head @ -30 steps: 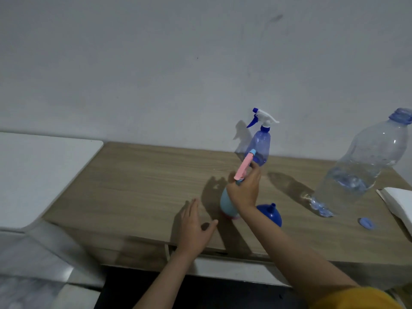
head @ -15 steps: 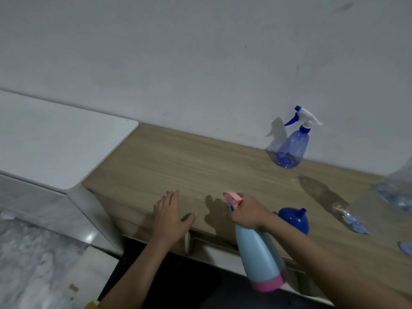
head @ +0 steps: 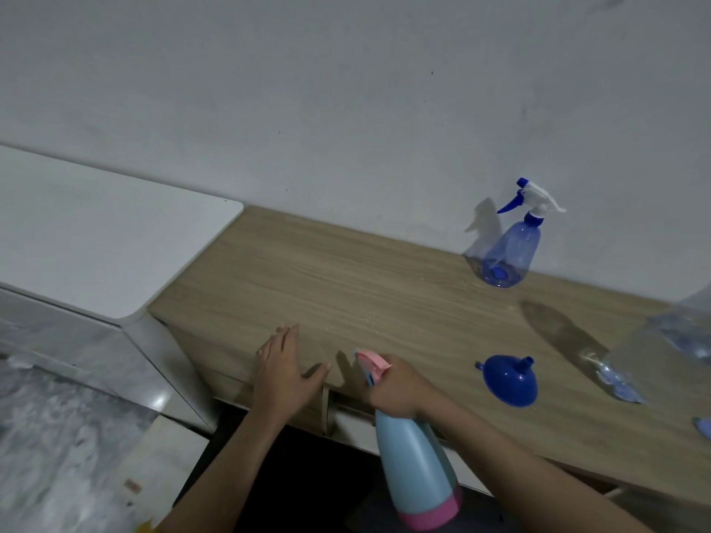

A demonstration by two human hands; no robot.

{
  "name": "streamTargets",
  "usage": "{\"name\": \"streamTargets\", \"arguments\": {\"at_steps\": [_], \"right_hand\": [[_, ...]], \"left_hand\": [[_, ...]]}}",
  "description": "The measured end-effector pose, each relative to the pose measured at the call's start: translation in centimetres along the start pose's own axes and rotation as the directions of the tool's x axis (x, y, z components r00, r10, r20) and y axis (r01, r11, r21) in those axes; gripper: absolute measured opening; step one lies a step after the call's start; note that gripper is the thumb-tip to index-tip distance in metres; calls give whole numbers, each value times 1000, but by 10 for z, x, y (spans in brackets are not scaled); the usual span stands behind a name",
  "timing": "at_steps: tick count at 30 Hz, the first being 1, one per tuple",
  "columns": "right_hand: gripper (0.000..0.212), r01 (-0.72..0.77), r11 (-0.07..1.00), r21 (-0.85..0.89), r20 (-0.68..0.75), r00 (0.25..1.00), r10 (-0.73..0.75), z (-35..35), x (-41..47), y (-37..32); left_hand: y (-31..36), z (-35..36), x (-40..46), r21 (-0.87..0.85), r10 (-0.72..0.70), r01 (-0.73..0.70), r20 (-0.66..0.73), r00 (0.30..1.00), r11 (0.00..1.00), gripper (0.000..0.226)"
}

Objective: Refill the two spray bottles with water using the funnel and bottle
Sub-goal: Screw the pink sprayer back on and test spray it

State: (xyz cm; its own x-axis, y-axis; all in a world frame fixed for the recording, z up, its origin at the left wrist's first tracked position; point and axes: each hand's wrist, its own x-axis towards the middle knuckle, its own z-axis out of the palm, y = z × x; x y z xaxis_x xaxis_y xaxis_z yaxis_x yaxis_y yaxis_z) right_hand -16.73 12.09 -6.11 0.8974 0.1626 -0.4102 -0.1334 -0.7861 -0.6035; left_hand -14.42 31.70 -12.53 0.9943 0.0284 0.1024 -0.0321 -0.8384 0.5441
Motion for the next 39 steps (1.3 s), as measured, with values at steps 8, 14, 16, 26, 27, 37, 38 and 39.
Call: {"name": "streamTargets", "arguments": {"at_steps": [8,14,16,26,27,37,38,39], "right_hand": [[37,-211,973,93,-64,974,217,-54,-9,38],[19,-218,973,74,-98,970,224,-66,-16,53],[17,-166,974,152,-143,972,188,-69,-17,53],[59,348,922,169,-767,634,-98,-120,-5,24],[61,365,918,156,-797,596,-101,-127,-1,21],[25,613,787,-69,-968,150,-201,-167,37,26],[22,615,785,-73,-969,144,-203,-173,42,27],[19,618,784,-49,-969,161,-188,-180,46,27]], "left_hand": [[7,3,-1,-15,20,-20,27,999,1000,96],[24,10,0,-52,70,-67,51,996,996,98],[38,9,-1,-115,83,-77,45,996,990,97],[141,8,-2,-567,302,-180,129,945,804,79],[148,10,0,-594,335,-183,156,929,784,79],[203,31,48,-636,347,-195,121,930,746,82],[208,34,54,-639,342,-190,121,932,745,82],[213,36,61,-635,337,-193,112,935,748,82]]}}
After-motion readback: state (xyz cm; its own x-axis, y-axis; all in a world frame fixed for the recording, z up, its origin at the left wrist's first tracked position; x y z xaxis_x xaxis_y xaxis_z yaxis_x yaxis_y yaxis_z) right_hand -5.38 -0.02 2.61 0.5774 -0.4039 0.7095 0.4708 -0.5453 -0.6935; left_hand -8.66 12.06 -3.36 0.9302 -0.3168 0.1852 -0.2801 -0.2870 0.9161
